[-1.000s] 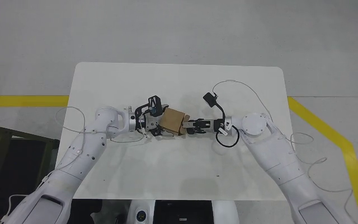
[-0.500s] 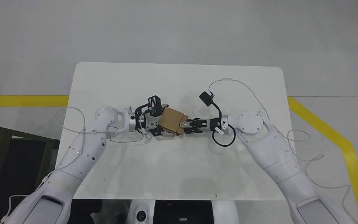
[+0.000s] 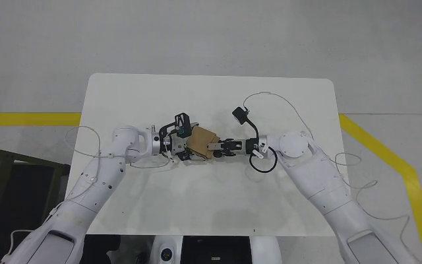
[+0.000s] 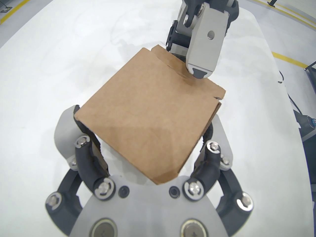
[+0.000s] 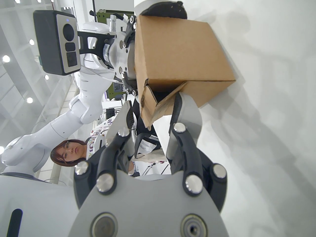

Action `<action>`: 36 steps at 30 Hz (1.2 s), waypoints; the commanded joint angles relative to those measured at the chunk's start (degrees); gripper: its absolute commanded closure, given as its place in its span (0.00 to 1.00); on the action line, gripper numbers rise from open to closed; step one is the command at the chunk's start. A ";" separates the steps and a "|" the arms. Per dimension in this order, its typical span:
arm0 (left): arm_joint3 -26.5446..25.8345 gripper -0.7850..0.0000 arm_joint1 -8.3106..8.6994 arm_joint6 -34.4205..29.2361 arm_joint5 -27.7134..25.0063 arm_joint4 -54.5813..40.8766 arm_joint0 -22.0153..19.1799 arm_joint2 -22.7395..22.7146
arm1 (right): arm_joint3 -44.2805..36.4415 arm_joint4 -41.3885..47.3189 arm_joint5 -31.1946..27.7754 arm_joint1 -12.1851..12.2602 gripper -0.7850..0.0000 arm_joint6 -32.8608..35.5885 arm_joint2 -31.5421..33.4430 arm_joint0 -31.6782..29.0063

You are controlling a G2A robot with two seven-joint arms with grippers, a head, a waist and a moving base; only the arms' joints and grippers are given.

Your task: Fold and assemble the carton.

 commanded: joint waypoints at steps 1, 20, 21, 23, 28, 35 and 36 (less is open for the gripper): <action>0.00 0.00 -0.02 -0.03 -0.03 0.01 0.01 0.03 | 0.04 0.28 -0.37 -0.07 0.62 0.12 -0.06 0.05; 0.53 0.00 0.02 -0.20 0.02 -0.10 0.10 -0.64 | -3.03 -0.54 0.82 1.29 0.78 2.27 3.01 -3.17; 0.53 0.00 0.03 -0.19 0.00 -0.09 0.12 -0.67 | -3.24 -0.62 0.91 1.35 0.79 2.39 3.09 -3.34; 0.50 0.00 0.04 -0.26 0.03 0.02 0.13 -0.72 | -3.56 -0.73 1.18 1.46 0.81 2.46 3.29 -3.64; 0.45 0.00 0.04 -0.22 -0.06 -0.04 0.21 -0.81 | -3.82 -0.80 1.79 1.51 0.84 2.66 3.08 -4.01; 0.48 0.00 0.01 -0.36 0.02 -0.21 0.24 -0.91 | -3.11 -1.08 2.46 1.29 0.87 2.49 2.26 -3.32; 0.48 0.00 0.01 -0.37 0.01 -0.22 0.25 -0.93 | -3.05 -1.17 2.58 1.26 0.87 2.43 2.18 -3.23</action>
